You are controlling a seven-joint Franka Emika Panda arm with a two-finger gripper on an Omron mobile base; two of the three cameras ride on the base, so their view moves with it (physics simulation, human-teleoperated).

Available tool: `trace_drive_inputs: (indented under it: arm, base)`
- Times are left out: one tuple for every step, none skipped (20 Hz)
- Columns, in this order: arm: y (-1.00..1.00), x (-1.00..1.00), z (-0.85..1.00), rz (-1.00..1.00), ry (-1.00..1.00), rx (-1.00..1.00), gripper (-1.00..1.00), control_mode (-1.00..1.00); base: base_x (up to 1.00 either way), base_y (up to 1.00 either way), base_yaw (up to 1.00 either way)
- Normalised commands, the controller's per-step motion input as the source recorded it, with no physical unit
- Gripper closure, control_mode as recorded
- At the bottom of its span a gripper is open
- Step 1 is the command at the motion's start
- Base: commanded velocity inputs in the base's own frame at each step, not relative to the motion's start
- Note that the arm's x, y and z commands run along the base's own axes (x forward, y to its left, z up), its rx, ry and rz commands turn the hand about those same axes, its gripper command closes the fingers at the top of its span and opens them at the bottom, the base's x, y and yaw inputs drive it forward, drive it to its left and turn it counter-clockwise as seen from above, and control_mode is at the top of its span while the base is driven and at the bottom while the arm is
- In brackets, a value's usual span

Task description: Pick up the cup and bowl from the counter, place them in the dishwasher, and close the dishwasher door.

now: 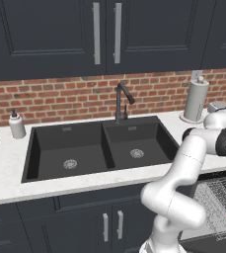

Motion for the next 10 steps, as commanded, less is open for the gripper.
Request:
trace_drive_inputs:
  arm:
    - [0.00,0.23,-0.22,0.00,0.00,0.00,-1.00,-1.00]
    - [-0.04,0.21,-0.19,0.00,0.00,0.00,-1.00,-1.00]
    - [0.00,0.09,-0.20,0.00,0.00,0.00,-1.00,-1.00]
    - [0.00,0.07,-0.16,0.00,0.00,0.00,-1.00,-1.00]
    - [0.00,0.10,-0.21,0.00,0.00,0.00,1.00,-1.00]
    - [0.00,0.07,-0.20,0.00,0.00,0.00,1.00,-1.00]
    - [0.00,0.01,-0.17,0.00,0.00,0.00,1.00,-1.00]
    - [0.00,0.07,-0.21,0.00,0.00,0.00,1.00,-1.00]
    - [0.00,0.03,-0.22,0.00,0.00,0.00,1.00,-1.00]
    - [0.00,0.00,-0.18,0.00,0.00,0.00,1.00,-1.00]
  base:
    - [0.00,0.00,0.00]
    - [0.00,0.00,0.00]
    - [0.00,0.00,0.00]
    - [0.00,0.00,0.00]
    - [0.00,0.00,0.00]
    - [0.00,0.00,0.00]
    - [0.00,0.00,0.00]
    - [0.00,0.00,0.00]
    - [0.00,0.00,0.00]
    - [0.00,0.00,0.00]
